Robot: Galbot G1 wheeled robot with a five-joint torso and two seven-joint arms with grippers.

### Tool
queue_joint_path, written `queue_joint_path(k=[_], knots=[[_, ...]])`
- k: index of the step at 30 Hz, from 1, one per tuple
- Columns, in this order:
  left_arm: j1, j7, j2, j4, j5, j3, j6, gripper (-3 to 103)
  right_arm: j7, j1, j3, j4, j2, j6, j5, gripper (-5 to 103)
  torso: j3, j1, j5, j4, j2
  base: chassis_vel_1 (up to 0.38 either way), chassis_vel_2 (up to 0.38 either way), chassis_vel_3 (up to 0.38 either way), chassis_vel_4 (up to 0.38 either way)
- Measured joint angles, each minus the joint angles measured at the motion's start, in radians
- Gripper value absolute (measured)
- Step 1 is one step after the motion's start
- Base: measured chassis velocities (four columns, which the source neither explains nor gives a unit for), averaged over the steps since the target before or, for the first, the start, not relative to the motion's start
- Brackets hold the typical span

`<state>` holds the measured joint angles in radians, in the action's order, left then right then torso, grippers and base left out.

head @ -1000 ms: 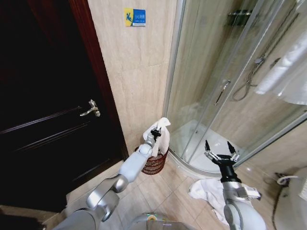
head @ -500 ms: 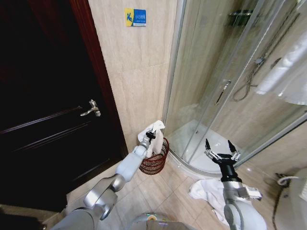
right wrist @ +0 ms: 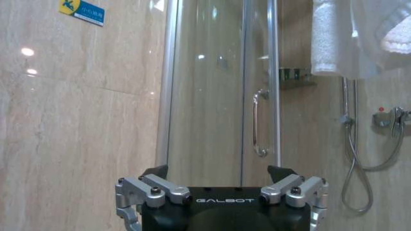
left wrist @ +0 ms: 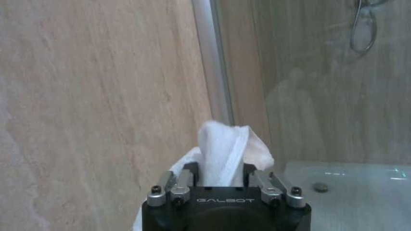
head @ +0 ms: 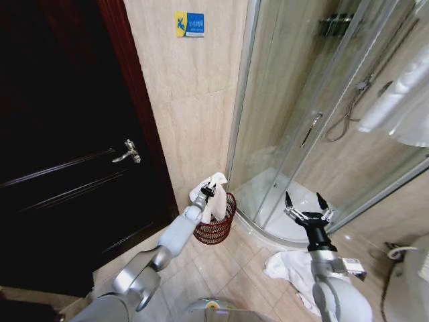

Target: Discard the used towel into the hamper.

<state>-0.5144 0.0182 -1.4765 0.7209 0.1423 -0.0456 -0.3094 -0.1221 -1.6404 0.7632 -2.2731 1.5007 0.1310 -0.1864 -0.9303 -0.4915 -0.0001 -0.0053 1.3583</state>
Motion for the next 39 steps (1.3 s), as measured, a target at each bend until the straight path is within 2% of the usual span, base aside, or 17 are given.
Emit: queue_joint_path(k=[3, 4, 6, 7, 9, 12, 15, 39], knots=[[-0.004, 0.000, 0.015, 0.009, 0.001, -0.005, 0.002, 57, 0.000, 0.000, -0.001, 0.000, 0.000, 0.000, 0.002, 100, 0.000, 0.000, 0.0000, 0.0000, 0.000, 0.000, 0.000, 0.000, 0.000], [-0.004, 0.000, 0.015, 0.009, 0.001, -0.005, 0.002, 57, 0.000, 0.000, -0.001, 0.000, 0.000, 0.000, 0.002, 100, 0.000, 0.000, 0.0000, 0.0000, 0.000, 0.000, 0.000, 0.000, 0.000], [-0.007, -0.001, 0.025, 0.017, 0.001, -0.006, 0.006, 68, 0.000, 0.000, -0.001, -0.002, -0.002, -0.001, 0.002, 100, 0.000, 0.000, 0.0001, 0.0001, 0.000, 0.000, 0.000, 0.000, 0.000], [-0.007, -0.001, 0.025, 0.017, 0.001, -0.006, 0.006, 68, 0.000, 0.000, -0.001, -0.002, -0.002, -0.001, 0.002, 100, 0.000, 0.000, 0.0001, 0.0001, 0.000, 0.000, 0.000, 0.000, 0.000], [-0.011, -0.001, 0.031, 0.023, 0.002, -0.007, 0.008, 78, 0.000, 0.000, -0.001, -0.004, -0.003, -0.002, 0.002, 100, 0.000, 0.000, 0.0000, 0.0000, 0.000, 0.000, 0.000, 0.000, 0.000], [-0.014, -0.001, 0.035, 0.030, 0.002, -0.008, 0.013, 84, 0.000, 0.000, -0.001, -0.007, -0.004, -0.004, 0.002, 100, 0.000, 0.000, 0.0000, 0.0000, 0.000, 0.000, 0.000, 0.000, 0.000], [-0.022, -0.001, 0.044, 0.044, 0.001, -0.010, 0.033, 98, 0.000, -0.001, 0.000, -0.009, -0.003, -0.006, 0.002, 100, 0.000, 0.000, 0.0000, 0.0000, 0.000, 0.000, 0.000, 0.000, 0.000], [-0.067, -0.003, 0.085, 0.110, 0.004, -0.011, 0.065, 100, 0.002, -0.012, -0.001, -0.036, 0.003, -0.015, 0.004, 100, 0.000, 0.000, 0.0000, 0.0000, 0.000, 0.000, 0.000, 0.000, 0.000]])
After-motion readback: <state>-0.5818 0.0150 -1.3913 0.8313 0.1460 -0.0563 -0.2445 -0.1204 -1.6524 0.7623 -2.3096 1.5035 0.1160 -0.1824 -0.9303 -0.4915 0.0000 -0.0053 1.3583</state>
